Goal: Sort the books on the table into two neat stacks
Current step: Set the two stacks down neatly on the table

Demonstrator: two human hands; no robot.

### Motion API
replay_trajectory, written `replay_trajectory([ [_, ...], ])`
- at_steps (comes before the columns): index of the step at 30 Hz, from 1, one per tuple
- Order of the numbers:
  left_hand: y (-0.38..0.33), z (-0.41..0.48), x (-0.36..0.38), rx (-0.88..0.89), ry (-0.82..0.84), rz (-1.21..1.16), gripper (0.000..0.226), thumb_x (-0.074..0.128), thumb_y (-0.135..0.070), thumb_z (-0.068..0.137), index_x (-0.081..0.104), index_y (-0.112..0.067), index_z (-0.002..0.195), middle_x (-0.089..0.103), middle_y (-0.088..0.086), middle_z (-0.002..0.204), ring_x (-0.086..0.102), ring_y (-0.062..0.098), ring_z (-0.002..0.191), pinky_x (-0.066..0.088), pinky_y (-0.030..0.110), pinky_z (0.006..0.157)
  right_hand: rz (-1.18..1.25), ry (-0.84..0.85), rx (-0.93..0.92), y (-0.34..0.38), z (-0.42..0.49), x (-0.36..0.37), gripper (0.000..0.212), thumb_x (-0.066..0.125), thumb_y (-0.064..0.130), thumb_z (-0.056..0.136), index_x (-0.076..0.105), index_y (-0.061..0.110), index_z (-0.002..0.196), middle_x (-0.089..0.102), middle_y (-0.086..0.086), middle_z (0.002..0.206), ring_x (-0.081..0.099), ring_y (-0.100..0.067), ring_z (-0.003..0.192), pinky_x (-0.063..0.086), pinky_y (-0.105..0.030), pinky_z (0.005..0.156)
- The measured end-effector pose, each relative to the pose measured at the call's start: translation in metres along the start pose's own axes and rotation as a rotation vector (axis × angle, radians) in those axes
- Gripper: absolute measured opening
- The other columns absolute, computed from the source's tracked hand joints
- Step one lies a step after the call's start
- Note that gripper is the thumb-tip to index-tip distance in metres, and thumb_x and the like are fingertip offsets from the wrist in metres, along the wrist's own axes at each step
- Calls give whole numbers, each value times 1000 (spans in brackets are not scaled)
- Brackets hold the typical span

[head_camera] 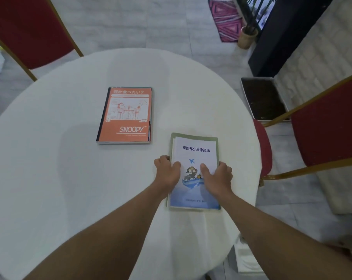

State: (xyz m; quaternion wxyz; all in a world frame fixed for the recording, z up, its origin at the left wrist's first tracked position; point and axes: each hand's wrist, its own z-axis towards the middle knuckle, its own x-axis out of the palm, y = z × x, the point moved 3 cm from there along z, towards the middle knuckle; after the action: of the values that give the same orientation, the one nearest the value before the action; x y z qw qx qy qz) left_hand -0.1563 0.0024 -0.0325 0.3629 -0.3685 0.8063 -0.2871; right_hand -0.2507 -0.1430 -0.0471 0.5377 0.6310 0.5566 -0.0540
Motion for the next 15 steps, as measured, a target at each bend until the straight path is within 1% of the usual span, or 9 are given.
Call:
replay_trajectory([
  [2,-6,1,-11,39,-27,-23,30,45,-23,96,44,-7,122,32,2,121,53,21,99,52,40,95,76,14,-23,12,-2,4,64,65,47,87,45,3,130,42,-15,132,43,-33,124,40,-48,104],
  [5,-15,7,-36,76,-55,-72,29,44,-21,96,46,-8,121,34,4,126,55,25,106,52,45,98,128,46,-76,38,-4,14,59,64,46,88,44,6,126,40,-10,127,48,-25,114,46,-42,97],
  [9,-26,24,-81,125,-87,-127,33,45,-14,91,51,-7,122,51,15,126,60,33,110,51,52,97,159,65,-116,79,-1,33,54,66,43,88,46,7,122,40,-10,125,42,-16,99,45,-36,95],
  [10,-27,30,-93,127,-92,-133,32,44,-13,90,53,-7,120,55,16,125,61,34,109,52,53,95,179,69,-118,89,-1,39,53,67,41,88,45,6,122,41,-11,125,43,-16,100,44,-36,96],
  [13,-31,50,-127,145,-122,-120,27,43,-11,92,57,-4,113,63,16,116,65,34,101,56,54,88,224,88,-144,125,5,57,52,69,39,87,43,7,119,46,-11,122,51,-25,110,46,-43,98],
  [15,-34,66,-146,145,-147,-122,31,40,-12,94,58,-3,117,63,16,119,65,33,102,56,52,89,257,107,-175,153,11,68,49,69,37,87,42,8,117,51,-11,120,56,-27,111,48,-46,96],
])
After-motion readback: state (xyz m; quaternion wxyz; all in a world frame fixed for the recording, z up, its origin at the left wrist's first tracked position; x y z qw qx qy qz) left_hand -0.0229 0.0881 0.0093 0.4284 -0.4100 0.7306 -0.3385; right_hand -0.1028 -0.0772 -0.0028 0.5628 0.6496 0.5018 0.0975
